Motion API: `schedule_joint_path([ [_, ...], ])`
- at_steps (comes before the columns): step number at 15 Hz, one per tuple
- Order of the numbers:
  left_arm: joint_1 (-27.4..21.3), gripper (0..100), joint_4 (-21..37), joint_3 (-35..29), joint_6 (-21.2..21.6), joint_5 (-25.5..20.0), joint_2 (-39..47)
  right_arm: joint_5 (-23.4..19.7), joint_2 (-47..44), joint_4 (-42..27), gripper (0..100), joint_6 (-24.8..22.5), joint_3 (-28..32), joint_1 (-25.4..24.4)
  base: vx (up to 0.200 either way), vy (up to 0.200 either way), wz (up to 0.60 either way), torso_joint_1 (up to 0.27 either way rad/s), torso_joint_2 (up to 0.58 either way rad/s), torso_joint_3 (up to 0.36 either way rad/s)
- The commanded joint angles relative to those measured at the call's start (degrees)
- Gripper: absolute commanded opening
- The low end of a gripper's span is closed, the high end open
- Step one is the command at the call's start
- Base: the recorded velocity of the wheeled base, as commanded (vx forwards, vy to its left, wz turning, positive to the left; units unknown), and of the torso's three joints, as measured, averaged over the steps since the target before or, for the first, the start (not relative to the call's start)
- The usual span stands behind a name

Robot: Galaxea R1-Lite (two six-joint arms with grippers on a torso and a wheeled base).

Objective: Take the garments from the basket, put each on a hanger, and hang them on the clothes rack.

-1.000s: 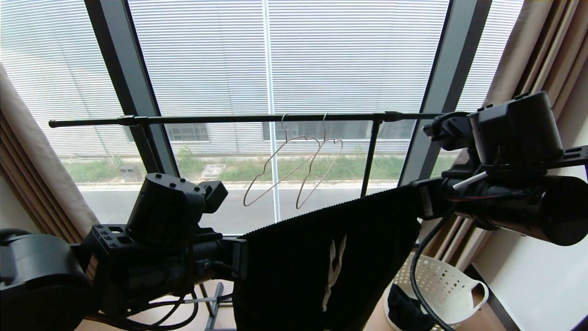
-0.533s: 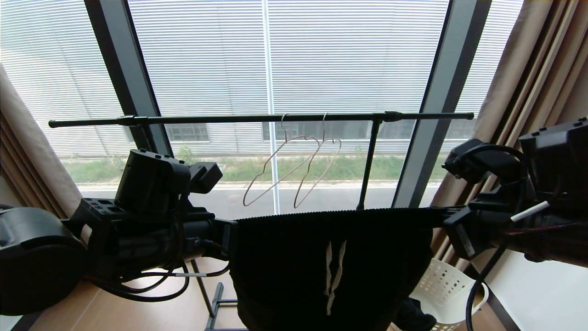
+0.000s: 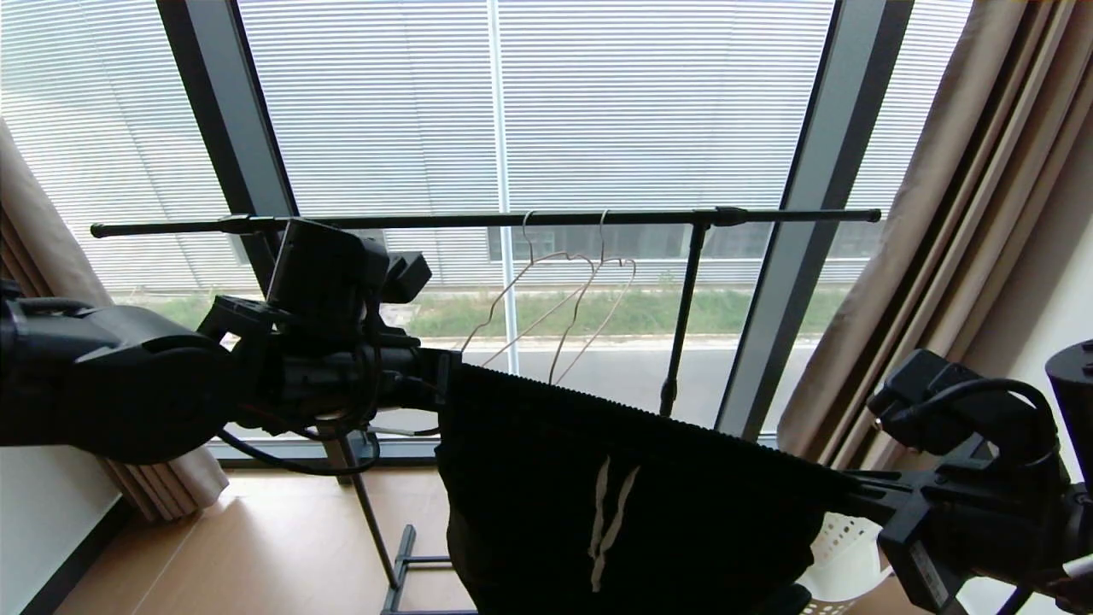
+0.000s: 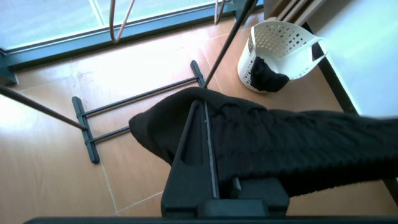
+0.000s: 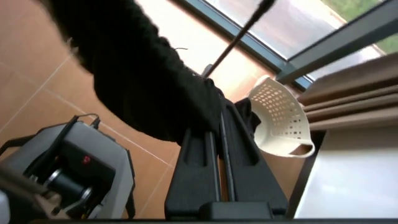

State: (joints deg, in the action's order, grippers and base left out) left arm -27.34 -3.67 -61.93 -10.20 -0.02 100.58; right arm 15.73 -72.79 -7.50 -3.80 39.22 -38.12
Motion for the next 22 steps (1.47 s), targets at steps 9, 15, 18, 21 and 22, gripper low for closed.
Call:
schedule_joint_path([
  [9,-1.8,0,20.5,-35.4,0.0,-2.3,13.0,-0.3,5.6,-0.1,0,0.5,-4.5,-14.8,0.000,0.000,0.00,0.000,0.00,0.000],
  [15,-6.7,0,31.1,-52.7,-0.1,-2.3,20.4,-3.9,-2.2,7.3,0,5.5,-3.4,-24.5,0.000,0.000,0.00,0.000,0.00,0.000],
  [18,-7.6,0,32.6,-52.7,-0.1,-2.3,21.1,-4.1,-6.6,11.5,0,5.9,-3.3,-26.5,0.000,0.000,0.00,0.000,0.00,0.000],
  [21,-8.4,0,32.6,-52.7,-0.1,-2.2,21.1,-4.0,-10.8,15.2,0,8.9,-2.0,-30.3,0.000,0.000,0.00,0.000,0.00,0.000],
  [22,-8.5,0,32.7,-52.7,-0.1,-2.2,21.1,-4.0,-12.0,16.1,0,11.6,-0.8,-31.7,0.000,0.000,0.00,0.000,0.00,0.000],
])
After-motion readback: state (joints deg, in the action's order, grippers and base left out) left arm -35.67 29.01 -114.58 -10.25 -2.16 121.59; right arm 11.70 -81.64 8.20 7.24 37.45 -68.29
